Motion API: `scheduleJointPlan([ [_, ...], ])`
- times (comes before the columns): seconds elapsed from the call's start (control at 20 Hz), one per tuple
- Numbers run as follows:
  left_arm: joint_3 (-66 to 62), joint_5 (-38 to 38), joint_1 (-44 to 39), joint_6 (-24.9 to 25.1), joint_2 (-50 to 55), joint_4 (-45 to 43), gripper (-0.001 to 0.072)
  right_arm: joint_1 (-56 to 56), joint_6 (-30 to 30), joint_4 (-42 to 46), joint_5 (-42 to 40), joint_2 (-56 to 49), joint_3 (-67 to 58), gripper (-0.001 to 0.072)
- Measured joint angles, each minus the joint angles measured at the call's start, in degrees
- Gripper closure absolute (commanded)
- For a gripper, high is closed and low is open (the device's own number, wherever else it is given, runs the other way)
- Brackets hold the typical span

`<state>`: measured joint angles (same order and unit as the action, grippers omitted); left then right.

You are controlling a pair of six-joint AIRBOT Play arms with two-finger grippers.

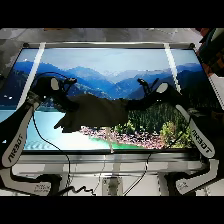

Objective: Fold the clothes and pants, and hang the long-sleeved shirts on hangers.

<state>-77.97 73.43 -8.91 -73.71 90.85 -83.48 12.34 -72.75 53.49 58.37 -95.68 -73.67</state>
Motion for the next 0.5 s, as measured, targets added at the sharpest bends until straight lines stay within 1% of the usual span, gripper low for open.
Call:
scheduleJointPlan([
  [0.15, -0.02, 0.09, -0.20, -0.87, 0.83, 0.76, 0.0691, 3.28, -8.66, 5.14, -4.39, -1.53, 0.00, 0.0009],
  [0.25, -0.02, 0.11, -0.42, -1.11, 1.09, 0.98, 0.0692, 3.65, -12.09, 6.51, -4.68, -2.93, 0.00, 0.0035],
  [0.35, -0.02, 0.13, -0.74, -1.31, 1.22, 1.09, 0.0692, 3.69, -12.85, 4.26, -4.70, -3.98, -0.04, 0.0106],
  [0.4, -0.02, 0.11, -0.94, -1.31, 1.31, 1.14, 0.0691, 3.85, -12.04, 2.14, -4.66, -4.46, -0.04, 0.0130],
  [0.45, -0.02, 0.11, -1.20, -1.33, 1.40, 1.18, 0.0691, 4.13, -10.47, -0.50, -4.48, -4.96, 0.00, 0.0169],
  [0.5, -0.04, -0.04, -1.44, -1.36, 1.62, 1.22, 0.0691, 4.66, -8.90, -3.41, -4.24, -5.42, 0.02, 0.0169],
])
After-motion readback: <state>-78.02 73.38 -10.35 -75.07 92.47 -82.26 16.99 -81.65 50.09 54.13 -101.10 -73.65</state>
